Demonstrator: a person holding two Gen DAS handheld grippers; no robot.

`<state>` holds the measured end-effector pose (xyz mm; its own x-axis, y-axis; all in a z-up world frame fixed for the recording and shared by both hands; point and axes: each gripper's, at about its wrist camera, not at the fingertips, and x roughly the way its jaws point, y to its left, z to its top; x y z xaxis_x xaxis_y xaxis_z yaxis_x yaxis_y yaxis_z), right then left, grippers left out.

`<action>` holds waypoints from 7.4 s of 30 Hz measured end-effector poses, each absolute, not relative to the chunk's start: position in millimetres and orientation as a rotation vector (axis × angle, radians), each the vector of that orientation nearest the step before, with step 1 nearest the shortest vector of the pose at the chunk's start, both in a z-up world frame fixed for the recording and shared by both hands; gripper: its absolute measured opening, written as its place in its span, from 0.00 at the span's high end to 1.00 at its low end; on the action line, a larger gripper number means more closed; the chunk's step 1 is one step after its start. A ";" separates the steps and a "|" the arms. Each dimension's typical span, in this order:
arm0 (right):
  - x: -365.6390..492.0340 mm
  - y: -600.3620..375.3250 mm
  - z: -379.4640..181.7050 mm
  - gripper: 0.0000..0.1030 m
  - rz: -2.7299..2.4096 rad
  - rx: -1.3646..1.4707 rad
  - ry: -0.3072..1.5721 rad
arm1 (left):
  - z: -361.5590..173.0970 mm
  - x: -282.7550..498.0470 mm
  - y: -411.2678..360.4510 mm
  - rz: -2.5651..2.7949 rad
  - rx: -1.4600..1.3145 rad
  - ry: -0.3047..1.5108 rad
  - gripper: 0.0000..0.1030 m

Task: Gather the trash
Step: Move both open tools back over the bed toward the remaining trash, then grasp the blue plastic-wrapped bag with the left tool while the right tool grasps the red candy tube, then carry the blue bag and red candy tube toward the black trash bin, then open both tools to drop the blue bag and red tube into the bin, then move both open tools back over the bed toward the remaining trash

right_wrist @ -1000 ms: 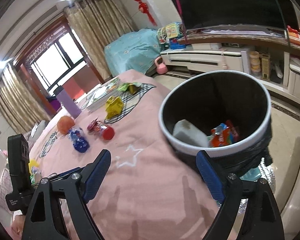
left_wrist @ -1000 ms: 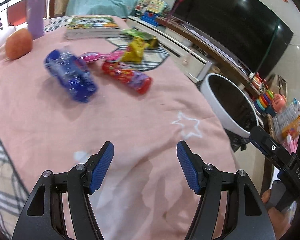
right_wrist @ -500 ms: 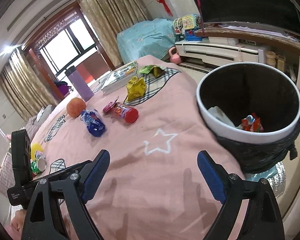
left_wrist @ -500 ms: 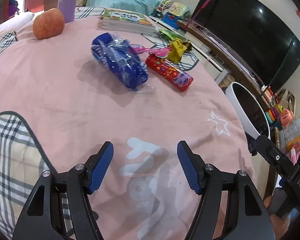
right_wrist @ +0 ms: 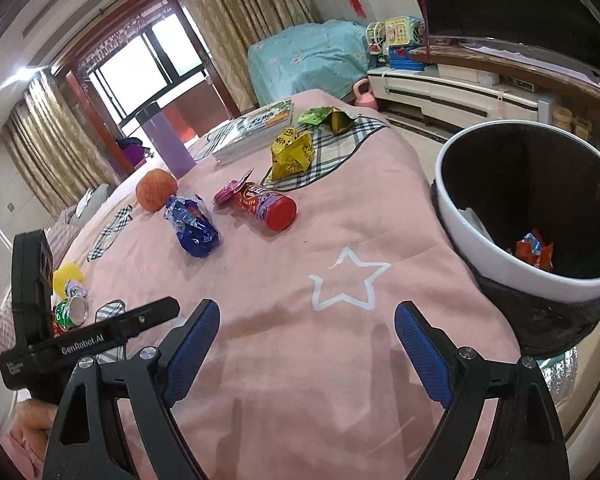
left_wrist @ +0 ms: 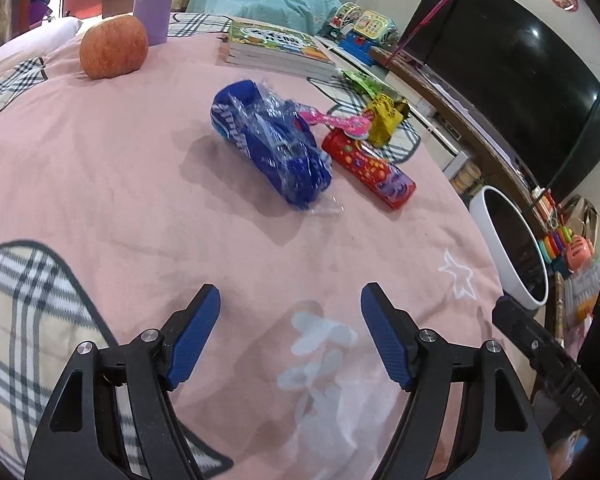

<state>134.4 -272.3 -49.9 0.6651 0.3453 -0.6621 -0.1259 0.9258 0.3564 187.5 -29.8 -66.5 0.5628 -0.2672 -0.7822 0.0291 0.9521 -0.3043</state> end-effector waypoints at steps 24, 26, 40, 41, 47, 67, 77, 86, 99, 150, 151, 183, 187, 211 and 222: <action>203.4 -237.8 -56.5 0.12 0.382 0.135 0.856 | -70.2 264.9 -11.9 -0.187 -0.239 0.948 0.72; 212.8 -231.7 -59.8 0.12 0.392 0.118 0.867 | -69.8 258.5 -6.1 -0.207 -0.238 0.949 0.74; 265.2 -198.9 -71.8 0.34 0.401 0.014 0.922 | -61.6 224.3 -10.7 -0.449 -0.129 1.084 0.75; 264.3 -199.8 -71.7 0.39 0.393 0.012 0.920 | -62.1 222.5 -11.4 -0.442 -0.118 1.089 0.75; 241.6 -215.2 -68.2 0.58 0.367 0.074 0.923 | -59.9 216.4 -10.5 -0.369 -0.127 1.059 0.64; 205.9 -226.2 -70.3 0.57 0.313 0.103 0.905 | -68.7 218.5 -19.4 -0.215 -0.149 0.958 0.76; 178.9 -243.6 -61.1 0.66 0.267 0.172 0.863 | -58.0 194.6 -48.2 -0.321 -0.116 0.955 0.77; 142.5 -273.4 -50.0 0.66 0.217 0.245 0.824 | -47.0 177.9 -79.5 -0.407 -0.089 0.945 0.77; 106.1 -312.2 -26.1 0.66 0.154 0.304 0.745 | -35.4 159.9 -130.5 -0.493 -0.008 0.935 0.77; 96.6 -408.8 -15.8 0.66 -0.009 0.382 0.677 | -16.0 191.5 -265.1 -0.648 0.179 0.933 0.76; 98.1 -410.1 -15.8 0.66 -0.010 0.382 0.678 | -16.3 193.7 -267.6 -0.649 0.182 0.935 0.76; 143.6 -444.6 -28.7 0.66 -0.033 0.393 0.746 | -32.1 235.4 -311.5 -0.651 0.245 1.008 0.75; 149.0 -446.0 -28.5 0.66 -0.033 0.386 0.751 | -33.6 236.8 -312.6 -0.646 0.254 1.006 0.68; 122.9 -420.4 -21.1 0.12 0.025 0.456 0.676 | -42.0 206.2 -200.8 -0.486 0.032 0.987 0.31; 116.2 -369.3 -25.0 0.06 0.104 0.454 0.708 | -51.7 193.5 -125.5 -0.368 -0.081 1.002 0.31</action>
